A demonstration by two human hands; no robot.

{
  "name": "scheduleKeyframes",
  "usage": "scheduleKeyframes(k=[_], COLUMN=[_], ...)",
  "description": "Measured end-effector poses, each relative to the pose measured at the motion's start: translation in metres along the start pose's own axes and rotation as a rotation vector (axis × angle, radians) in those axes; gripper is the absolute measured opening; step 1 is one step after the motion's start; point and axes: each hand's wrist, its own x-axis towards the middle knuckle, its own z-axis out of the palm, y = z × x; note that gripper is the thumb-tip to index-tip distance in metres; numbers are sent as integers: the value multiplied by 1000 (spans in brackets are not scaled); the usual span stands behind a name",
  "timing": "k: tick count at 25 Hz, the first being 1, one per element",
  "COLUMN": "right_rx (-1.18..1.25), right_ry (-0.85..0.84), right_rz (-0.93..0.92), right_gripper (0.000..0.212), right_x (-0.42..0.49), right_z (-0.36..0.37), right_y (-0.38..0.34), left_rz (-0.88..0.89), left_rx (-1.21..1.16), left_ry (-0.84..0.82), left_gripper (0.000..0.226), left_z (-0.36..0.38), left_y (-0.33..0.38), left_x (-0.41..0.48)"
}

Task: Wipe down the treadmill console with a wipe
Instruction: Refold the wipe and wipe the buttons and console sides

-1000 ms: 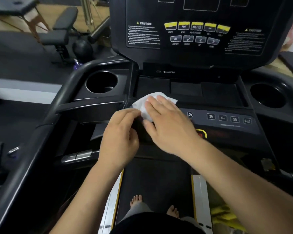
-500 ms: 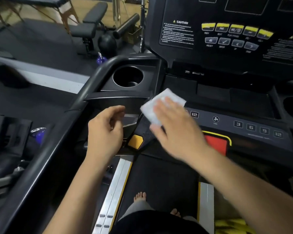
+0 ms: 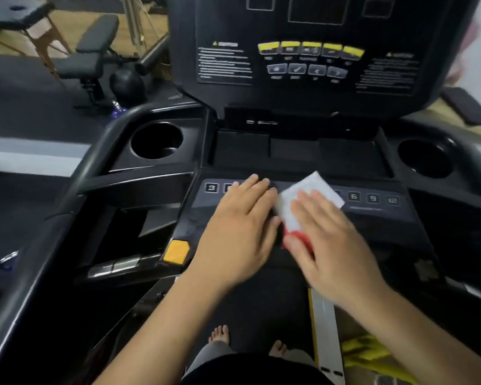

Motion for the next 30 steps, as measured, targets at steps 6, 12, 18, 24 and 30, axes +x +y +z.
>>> scheduleKeyframes(k=[6, 12, 18, 24, 30], right_rx=[-10, 8, -30, -33, -1], right_ry=[81, -26, 45, 36, 38], right_rz=[301, 224, 426, 467, 426], right_gripper=[64, 68, 68, 70, 67], right_x=[3, -63, -14, -66, -50], right_z=[-23, -1, -13, -10, -9], right_y=[65, 28, 51, 63, 66], left_rz=[101, 80, 78, 137, 301], left_rx=[231, 303, 327, 289, 215], left_ry=[-231, -258, -248, -191, -216], left_gripper=[70, 75, 71, 63, 57], left_z=[31, 36, 29, 38, 56], left_y=[29, 31, 35, 50, 80], left_x=[14, 12, 14, 23, 42])
